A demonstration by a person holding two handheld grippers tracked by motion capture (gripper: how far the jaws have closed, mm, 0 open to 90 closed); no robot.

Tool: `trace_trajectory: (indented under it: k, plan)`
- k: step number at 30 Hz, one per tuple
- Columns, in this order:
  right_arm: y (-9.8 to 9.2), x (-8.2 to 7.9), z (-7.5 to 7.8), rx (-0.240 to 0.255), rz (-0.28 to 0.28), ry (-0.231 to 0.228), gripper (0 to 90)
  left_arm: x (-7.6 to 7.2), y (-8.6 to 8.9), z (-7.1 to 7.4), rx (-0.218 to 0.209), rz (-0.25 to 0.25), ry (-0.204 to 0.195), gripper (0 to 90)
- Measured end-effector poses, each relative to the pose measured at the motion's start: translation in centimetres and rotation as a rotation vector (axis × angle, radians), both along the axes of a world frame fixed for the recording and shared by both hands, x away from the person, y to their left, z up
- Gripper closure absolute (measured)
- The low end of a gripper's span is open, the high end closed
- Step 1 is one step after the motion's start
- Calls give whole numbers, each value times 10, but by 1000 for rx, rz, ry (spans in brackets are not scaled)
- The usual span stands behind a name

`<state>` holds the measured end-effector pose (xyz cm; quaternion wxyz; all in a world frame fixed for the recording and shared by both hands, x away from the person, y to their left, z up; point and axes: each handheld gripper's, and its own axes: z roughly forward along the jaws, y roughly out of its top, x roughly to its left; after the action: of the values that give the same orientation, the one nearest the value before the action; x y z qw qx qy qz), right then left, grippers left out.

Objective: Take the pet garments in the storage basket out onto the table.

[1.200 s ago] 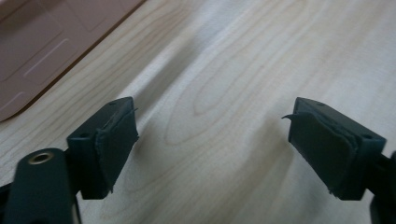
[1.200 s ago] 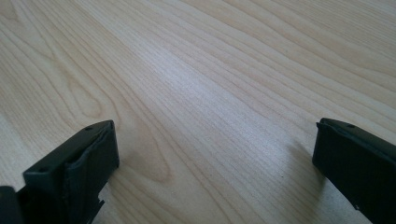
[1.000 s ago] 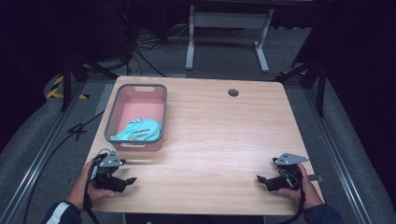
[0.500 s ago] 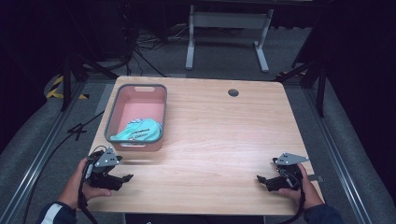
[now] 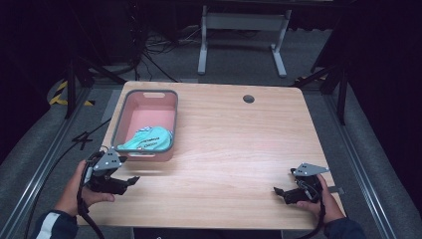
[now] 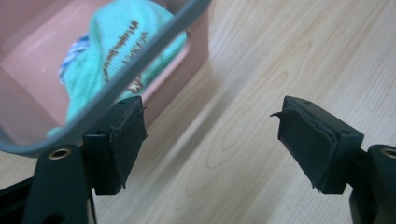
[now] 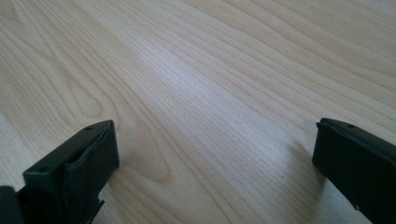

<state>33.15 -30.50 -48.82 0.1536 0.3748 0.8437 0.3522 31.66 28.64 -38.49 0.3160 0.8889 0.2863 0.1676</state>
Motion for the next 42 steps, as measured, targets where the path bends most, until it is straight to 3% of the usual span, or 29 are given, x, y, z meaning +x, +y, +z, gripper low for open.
trace_trajectory:
  k: [5, 10, 26, 35, 42]
  plan:
    - [0, 0, 0, 0, 0, 0, 6, 17, 0, 23, 26, 8, -22, 234]
    - [0, 0, 0, 0, 0, 0, 6, 30, -2, 36, 48, 12, -25, 234]
    - [0, 0, 0, 0, 0, 0, 6, 64, -3, 41, 66, 38, 10, 232]
    - [0, 0, 0, 0, 0, 0, 6, 93, -14, 34, 130, 45, 56, 232]
    - [0, 0, 0, 0, 0, 0, 6, 110, -18, 30, 157, 50, 89, 232]
